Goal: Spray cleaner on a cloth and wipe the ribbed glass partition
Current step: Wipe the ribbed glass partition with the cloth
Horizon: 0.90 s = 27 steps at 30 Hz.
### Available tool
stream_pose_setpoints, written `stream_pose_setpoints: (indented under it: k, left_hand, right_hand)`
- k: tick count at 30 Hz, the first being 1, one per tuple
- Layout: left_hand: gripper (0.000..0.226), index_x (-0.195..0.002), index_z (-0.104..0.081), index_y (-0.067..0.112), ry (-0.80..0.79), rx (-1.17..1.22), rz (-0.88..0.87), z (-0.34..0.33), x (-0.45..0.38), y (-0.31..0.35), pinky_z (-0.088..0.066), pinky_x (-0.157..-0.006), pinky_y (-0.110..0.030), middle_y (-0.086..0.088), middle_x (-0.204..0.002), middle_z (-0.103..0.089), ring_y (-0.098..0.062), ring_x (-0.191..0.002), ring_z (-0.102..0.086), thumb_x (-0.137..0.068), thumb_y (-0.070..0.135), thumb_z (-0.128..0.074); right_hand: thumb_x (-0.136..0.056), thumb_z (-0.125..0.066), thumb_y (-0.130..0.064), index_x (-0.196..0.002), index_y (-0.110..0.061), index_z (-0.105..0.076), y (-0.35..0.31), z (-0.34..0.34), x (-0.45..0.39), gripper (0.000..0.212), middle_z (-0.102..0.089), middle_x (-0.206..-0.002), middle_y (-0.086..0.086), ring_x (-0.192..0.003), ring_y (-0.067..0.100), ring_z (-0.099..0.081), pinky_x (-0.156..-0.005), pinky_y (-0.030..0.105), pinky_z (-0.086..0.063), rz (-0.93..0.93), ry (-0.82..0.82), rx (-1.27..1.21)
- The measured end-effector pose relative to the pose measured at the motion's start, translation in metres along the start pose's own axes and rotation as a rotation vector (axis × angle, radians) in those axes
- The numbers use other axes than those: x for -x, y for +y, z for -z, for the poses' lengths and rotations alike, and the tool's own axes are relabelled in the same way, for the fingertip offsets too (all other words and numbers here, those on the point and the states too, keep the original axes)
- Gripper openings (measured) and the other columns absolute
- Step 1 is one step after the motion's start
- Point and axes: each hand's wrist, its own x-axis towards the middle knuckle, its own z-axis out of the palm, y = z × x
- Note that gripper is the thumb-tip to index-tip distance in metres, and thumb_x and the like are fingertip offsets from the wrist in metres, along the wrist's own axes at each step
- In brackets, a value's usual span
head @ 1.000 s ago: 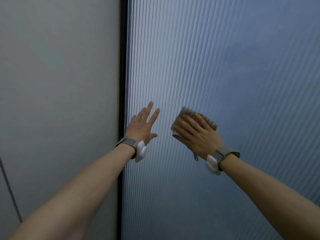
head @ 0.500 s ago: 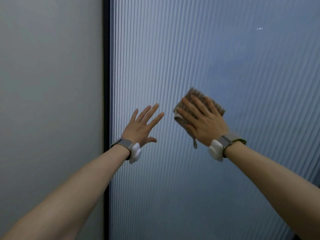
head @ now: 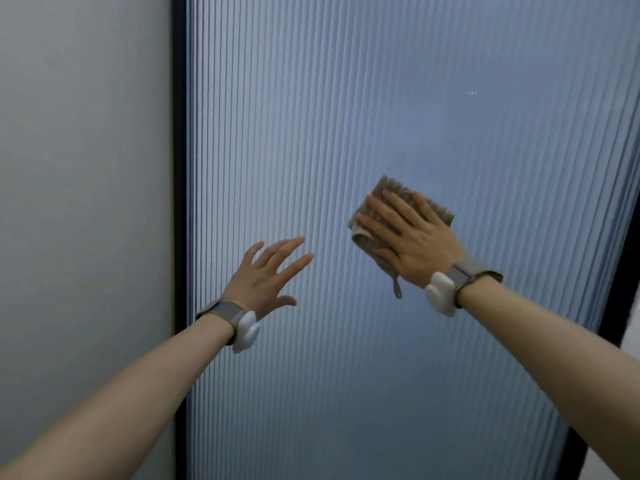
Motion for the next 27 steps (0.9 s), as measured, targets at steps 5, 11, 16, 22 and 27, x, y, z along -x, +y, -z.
stream_pose_setpoints:
  k: [5,11,16,22,27]
  left_hand:
    - [0.107,-0.139,0.018,0.031,0.037,0.018,-0.067,0.014,-0.036,0.017,0.003,-0.116,-0.047,0.006,-0.148,0.026,-0.019,-0.142,0.016,-0.074,0.056,-0.063]
    - [0.112,-0.141,0.018,0.026,-0.001,0.007,-0.080,0.009,-0.035,0.018,0.004,-0.116,-0.046,0.004,-0.149,0.026,-0.021,-0.138,0.024,-0.072,0.058,-0.064]
    - [0.126,-0.139,0.028,0.025,-0.060,-0.029,-0.064,0.006,-0.035,0.022,0.006,-0.114,-0.051,0.002,-0.148,0.033,-0.022,-0.136,0.032,-0.064,0.063,-0.066]
    - [0.131,-0.138,0.029,0.025,-0.093,-0.033,-0.039,0.008,-0.034,0.025,0.008,-0.112,-0.052,0.002,-0.147,0.034,-0.023,-0.134,0.034,-0.060,0.064,-0.069]
    - [0.133,-0.136,0.033,0.025,-0.109,-0.025,-0.045,0.009,-0.034,0.026,0.010,-0.113,-0.052,0.001,-0.146,0.038,-0.023,-0.133,0.038,-0.060,0.066,-0.068]
  right_hand:
    - [-0.096,-0.024,-0.044,-0.149,-0.022,-0.018,-0.012,-0.005,0.013,0.058,-0.015,-0.157,0.004,-0.144,0.028,-0.009,-0.117,0.049,-0.002,-0.044,0.011,0.006]
    - [-0.094,-0.027,-0.044,-0.148,-0.024,-0.020,-0.049,-0.034,0.074,0.058,-0.021,-0.155,0.002,-0.143,0.029,-0.013,-0.116,0.048,-0.002,0.156,-0.052,-0.004]
    - [-0.094,-0.027,-0.046,-0.146,-0.024,-0.027,-0.036,-0.026,0.069,0.056,-0.026,-0.154,0.002,-0.142,0.026,-0.017,-0.116,0.045,-0.003,0.138,-0.040,-0.021]
    - [-0.096,-0.024,-0.046,-0.148,-0.025,-0.021,0.008,-0.004,0.038,0.056,-0.018,-0.156,0.005,-0.144,0.024,-0.008,-0.118,0.046,-0.001,-0.030,-0.041,-0.007]
    - [-0.095,-0.026,-0.043,-0.149,-0.022,-0.019,-0.023,-0.017,0.057,0.058,-0.015,-0.157,0.005,-0.144,0.030,-0.007,-0.116,0.049,0.000,0.012,-0.043,0.006]
